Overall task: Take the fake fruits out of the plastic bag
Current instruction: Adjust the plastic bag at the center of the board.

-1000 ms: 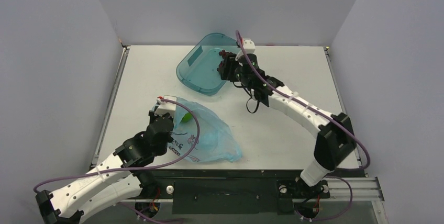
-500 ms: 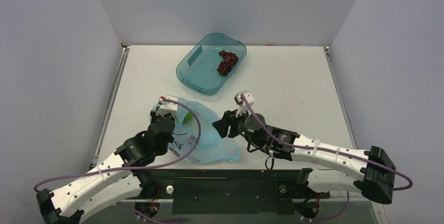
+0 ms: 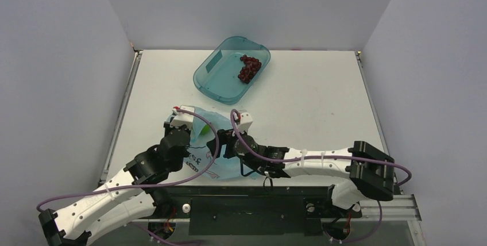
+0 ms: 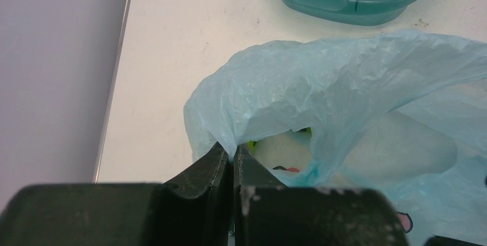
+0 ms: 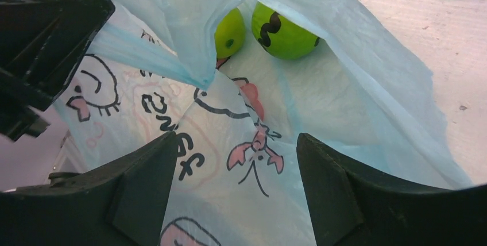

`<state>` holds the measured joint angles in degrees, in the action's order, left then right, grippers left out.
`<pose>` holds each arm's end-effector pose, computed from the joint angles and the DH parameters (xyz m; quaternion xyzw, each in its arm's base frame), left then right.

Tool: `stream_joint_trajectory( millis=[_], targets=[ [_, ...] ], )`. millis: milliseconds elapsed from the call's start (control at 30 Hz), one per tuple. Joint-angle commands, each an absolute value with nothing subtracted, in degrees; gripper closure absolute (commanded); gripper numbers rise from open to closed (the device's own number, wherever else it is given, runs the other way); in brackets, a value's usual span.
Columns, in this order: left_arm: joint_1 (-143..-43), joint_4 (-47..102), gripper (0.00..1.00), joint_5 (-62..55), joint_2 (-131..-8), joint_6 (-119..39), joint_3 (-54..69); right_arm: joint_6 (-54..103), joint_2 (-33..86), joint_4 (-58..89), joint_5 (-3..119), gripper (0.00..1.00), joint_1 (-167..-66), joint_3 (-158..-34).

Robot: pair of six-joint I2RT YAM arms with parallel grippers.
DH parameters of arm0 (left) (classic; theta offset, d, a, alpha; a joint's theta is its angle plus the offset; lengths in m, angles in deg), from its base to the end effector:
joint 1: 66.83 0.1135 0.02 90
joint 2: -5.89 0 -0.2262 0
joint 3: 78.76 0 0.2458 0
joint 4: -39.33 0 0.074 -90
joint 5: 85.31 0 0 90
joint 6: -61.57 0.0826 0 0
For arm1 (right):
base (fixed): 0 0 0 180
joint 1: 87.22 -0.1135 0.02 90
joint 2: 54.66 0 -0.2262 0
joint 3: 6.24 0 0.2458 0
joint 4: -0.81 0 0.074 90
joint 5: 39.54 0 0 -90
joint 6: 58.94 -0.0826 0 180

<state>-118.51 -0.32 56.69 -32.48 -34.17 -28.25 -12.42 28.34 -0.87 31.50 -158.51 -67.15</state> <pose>0.1712 -0.1116 0.2479 0.0905 0.7962 0.1048 0.5889 0.1418 0.3350 0.1925 -0.1034 0.8088 0.4012 0.4173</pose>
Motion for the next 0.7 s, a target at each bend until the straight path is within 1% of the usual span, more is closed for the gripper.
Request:
stream_joint_trajectory(
  millis=[0, 167, 300, 600, 667],
  targets=[
    [-119.1, 0.3, 1.0, 56.4, -31.5, -34.8, -25.6, -17.3, 33.2, -8.2, 29.0, 0.26, -157.9, -71.2],
    [-119.7, 0.3, 1.0, 55.8, -31.9, -34.7, -25.6, -19.1, 40.5, -11.5, 29.1, 0.19, -156.4, -74.7],
    [-120.2, 0.5, 1.0, 55.2, -32.0, -34.5, -25.4, -21.5, 45.7, -14.6, 29.3, 0.17, -154.8, -77.1],
    [-121.1, 1.1, 1.0, 53.6, -32.0, -33.8, -25.6, -23.2, 54.5, -17.4, 27.2, 0.17, -152.8, -81.8],
    [-121.2, 1.3, 1.0, 53.0, -32.2, -33.5, -25.6, -23.5, 55.7, -17.2, 27.1, 0.2, -152.4, -82.9]
  ],
)
